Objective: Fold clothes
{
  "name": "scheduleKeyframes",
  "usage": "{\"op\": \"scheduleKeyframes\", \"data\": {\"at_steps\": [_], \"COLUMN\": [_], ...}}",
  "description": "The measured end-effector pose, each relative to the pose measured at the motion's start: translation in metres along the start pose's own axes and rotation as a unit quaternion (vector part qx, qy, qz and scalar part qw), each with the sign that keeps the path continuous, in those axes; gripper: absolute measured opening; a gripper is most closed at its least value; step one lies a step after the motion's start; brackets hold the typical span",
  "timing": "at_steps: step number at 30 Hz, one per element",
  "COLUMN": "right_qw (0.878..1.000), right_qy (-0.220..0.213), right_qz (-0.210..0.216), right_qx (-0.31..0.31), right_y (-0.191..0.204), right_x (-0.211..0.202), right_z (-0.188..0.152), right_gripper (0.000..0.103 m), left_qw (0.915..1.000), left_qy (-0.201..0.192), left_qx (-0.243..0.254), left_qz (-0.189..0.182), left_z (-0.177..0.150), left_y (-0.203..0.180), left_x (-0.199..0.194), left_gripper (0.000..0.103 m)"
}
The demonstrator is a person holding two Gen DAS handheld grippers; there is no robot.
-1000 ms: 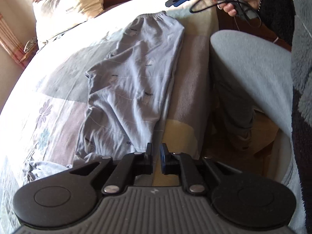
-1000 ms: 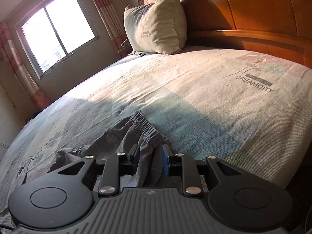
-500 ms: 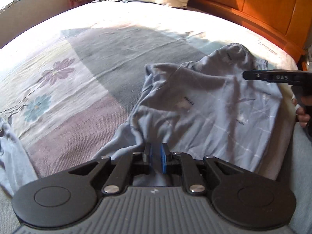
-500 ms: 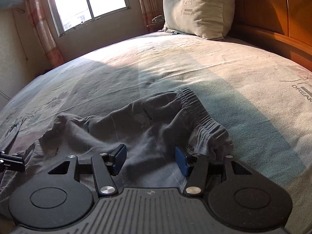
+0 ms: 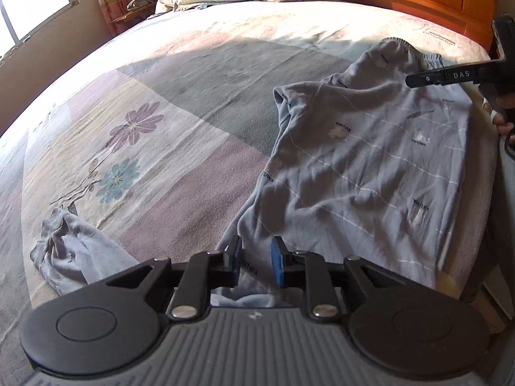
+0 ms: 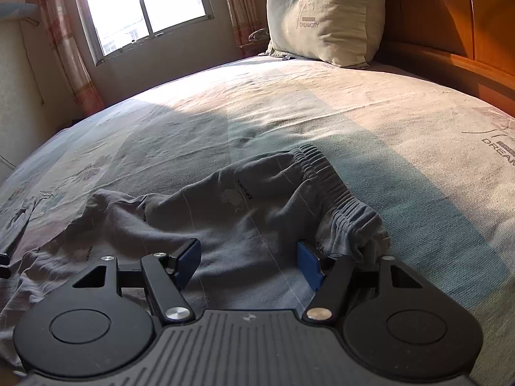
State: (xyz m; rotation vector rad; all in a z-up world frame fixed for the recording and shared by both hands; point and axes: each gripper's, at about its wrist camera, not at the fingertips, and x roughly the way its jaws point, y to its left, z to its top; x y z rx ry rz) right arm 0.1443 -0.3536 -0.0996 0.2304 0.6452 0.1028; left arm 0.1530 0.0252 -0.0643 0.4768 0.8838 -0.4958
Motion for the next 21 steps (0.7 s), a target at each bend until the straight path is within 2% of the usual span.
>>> {"op": "scheduleKeyframes", "data": {"at_steps": [2, 4, 7, 10, 12, 13, 14, 18, 21], "right_qw": [1.000, 1.000, 1.000, 1.000, 1.000, 0.999, 0.999, 0.999, 0.999], "right_qy": [0.000, 0.000, 0.000, -0.002, -0.011, -0.015, -0.019, -0.032, -0.032], "right_qz": [-0.002, -0.002, 0.001, 0.003, -0.007, -0.011, -0.015, -0.019, -0.002], "right_qx": [-0.002, -0.003, 0.001, 0.007, 0.020, 0.030, 0.035, 0.013, -0.041], "right_y": [0.001, 0.001, -0.001, -0.003, -0.007, -0.010, -0.011, -0.002, 0.017], "right_x": [0.001, 0.000, 0.000, -0.001, -0.004, -0.006, -0.008, -0.016, -0.013], "right_z": [0.000, 0.000, 0.000, 0.001, 0.001, 0.002, 0.003, 0.010, 0.023], "right_gripper": [0.070, 0.070, 0.070, 0.070, 0.070, 0.070, 0.069, 0.070, 0.071], "left_qw": [0.9998, 0.9997, 0.9993, 0.9981, 0.9947, 0.9932, 0.9932, 0.9981, 0.9964], "left_qy": [0.015, 0.019, 0.029, 0.042, 0.066, 0.075, 0.072, 0.005, -0.050], "left_qx": [0.005, 0.000, -0.021, -0.020, -0.047, -0.044, -0.050, -0.049, -0.054], "left_qz": [0.008, 0.013, 0.009, 0.039, 0.063, 0.077, 0.077, 0.038, -0.041], "left_z": [-0.006, -0.013, -0.017, -0.025, -0.034, -0.038, -0.040, -0.021, 0.013], "left_y": [0.002, 0.006, 0.011, 0.012, 0.020, 0.019, 0.018, 0.002, -0.012], "left_x": [0.003, 0.004, 0.004, -0.003, -0.007, -0.008, -0.013, -0.036, -0.032], "left_gripper": [0.034, 0.039, 0.037, 0.041, 0.040, 0.040, 0.038, 0.035, 0.036]}}
